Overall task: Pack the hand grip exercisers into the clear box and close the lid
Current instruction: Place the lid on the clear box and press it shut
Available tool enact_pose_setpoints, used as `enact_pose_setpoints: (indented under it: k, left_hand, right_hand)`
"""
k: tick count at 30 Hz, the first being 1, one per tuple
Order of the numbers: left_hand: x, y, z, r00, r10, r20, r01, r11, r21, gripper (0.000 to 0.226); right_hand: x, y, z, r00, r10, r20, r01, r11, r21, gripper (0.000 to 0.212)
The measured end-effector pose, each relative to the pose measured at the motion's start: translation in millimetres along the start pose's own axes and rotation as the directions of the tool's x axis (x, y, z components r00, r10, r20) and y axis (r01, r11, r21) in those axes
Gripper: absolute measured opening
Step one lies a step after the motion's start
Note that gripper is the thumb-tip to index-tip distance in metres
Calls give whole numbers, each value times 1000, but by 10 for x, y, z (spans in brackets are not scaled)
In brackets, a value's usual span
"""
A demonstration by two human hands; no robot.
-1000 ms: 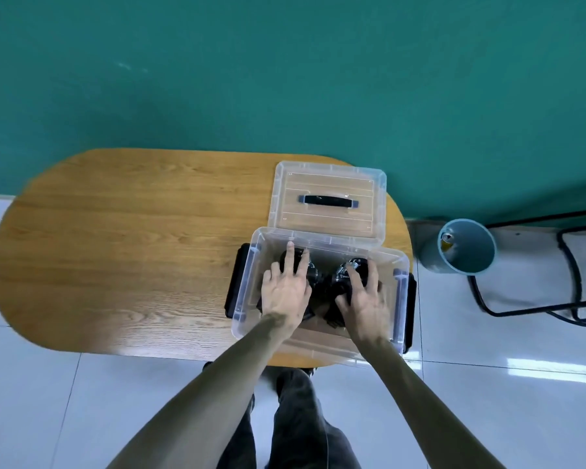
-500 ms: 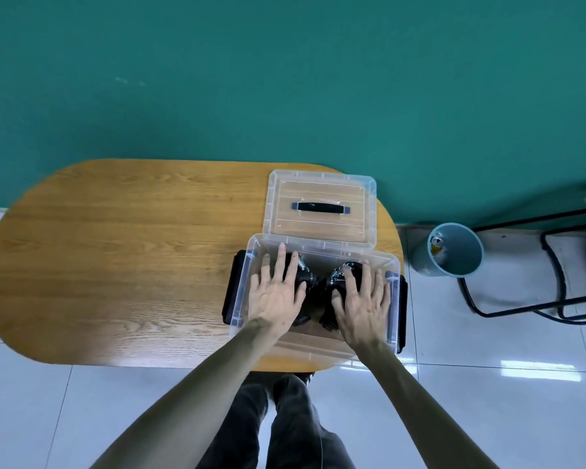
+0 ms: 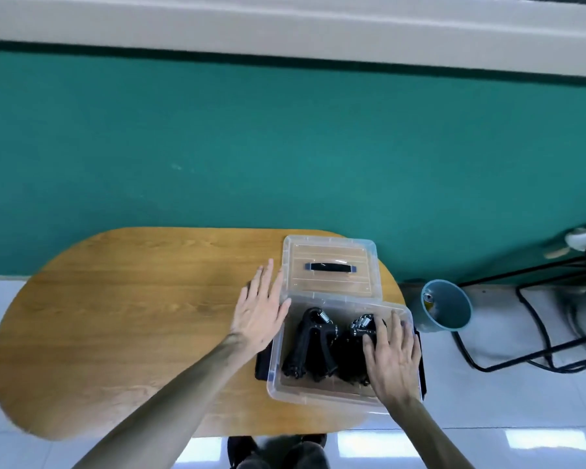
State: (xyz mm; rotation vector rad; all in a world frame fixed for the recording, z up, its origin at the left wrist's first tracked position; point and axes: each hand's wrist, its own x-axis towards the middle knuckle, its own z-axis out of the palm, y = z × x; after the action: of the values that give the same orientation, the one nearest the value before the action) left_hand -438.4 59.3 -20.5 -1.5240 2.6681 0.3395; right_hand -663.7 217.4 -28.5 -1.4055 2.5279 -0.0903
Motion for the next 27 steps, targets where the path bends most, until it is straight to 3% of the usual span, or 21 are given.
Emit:
enact_pose_setpoints:
  k: [8,15,23,27]
  left_hand:
    - [652,35,-212,996,78,46,-76,996,-46,71]
    - [1318,249,-86,990,86,112,-87,996,4,70]
    - [2000,160,693,984,41,174,-41,999,-3,71]
    - [2119,-1,1169,974,-32,226,52,995,-82,74]
  right_hand:
    - [575,32,-270,996,-77,-50,77,997,-2,56]
    - [1557,270,-342,991,-135,-3,135,991,-16,52]
    - [2575,584,234,967,-207,147,210,978,-5,55]
    - [2866,787,735,939,-256,231,253,966,44,58]
